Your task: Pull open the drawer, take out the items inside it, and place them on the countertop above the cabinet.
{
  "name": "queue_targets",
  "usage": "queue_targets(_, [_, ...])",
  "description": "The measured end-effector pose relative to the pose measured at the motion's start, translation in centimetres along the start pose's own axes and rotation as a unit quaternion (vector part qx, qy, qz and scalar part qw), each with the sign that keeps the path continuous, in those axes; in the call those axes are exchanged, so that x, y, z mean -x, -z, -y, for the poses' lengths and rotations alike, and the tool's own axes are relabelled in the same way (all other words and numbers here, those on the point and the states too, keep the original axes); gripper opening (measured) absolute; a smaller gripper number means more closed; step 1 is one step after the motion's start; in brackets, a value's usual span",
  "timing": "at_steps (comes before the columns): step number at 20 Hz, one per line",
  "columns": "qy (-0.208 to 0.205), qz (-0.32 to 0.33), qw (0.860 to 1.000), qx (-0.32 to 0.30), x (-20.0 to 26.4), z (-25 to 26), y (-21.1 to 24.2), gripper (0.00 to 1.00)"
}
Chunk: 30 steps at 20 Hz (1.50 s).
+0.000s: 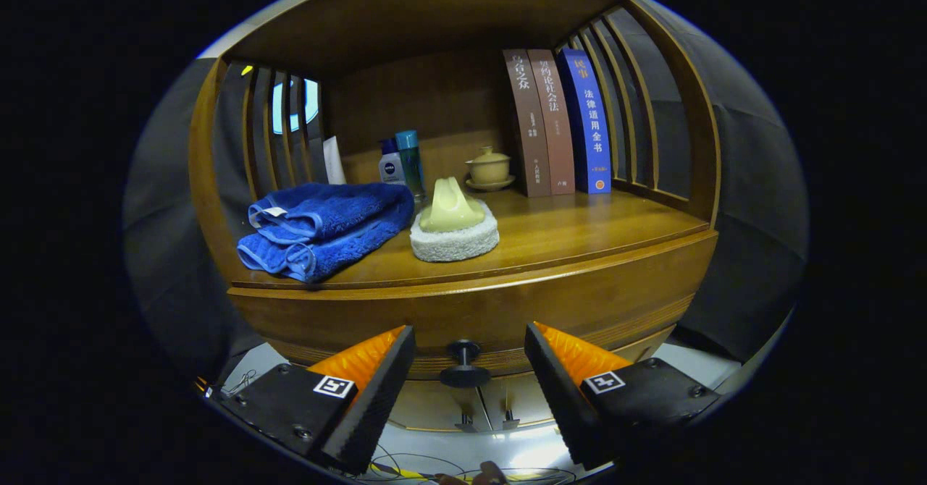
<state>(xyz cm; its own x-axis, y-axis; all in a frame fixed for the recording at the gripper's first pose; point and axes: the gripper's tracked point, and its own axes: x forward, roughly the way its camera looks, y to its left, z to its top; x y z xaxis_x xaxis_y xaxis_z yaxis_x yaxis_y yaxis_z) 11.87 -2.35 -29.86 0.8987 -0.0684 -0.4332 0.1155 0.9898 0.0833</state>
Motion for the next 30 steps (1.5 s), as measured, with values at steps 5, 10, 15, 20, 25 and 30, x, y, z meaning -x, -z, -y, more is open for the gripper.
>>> queue_targets(5, [-0.013, 0.062, 0.998, 0.008, 4.4, -0.8, -6.4, 0.99])
queue_targets(10, [-0.032, 0.134, 0.99, 0.022, 10.3, -2.3, -13.4, 0.99])
queue_targets(15, [-0.035, 0.181, 0.982, 0.043, 16.3, -2.9, -17.2, 0.99])
queue_targets(20, [-0.026, 0.185, 0.98, 0.063, 18.8, -3.1, -17.2, 0.99])
queue_targets(25, [-0.03, 0.197, 0.978, 0.054, 20.5, -3.5, -17.8, 0.99])
queue_targets(30, [-0.022, 0.212, 0.975, 0.057, 22.1, -3.2, -18.6, 0.99])
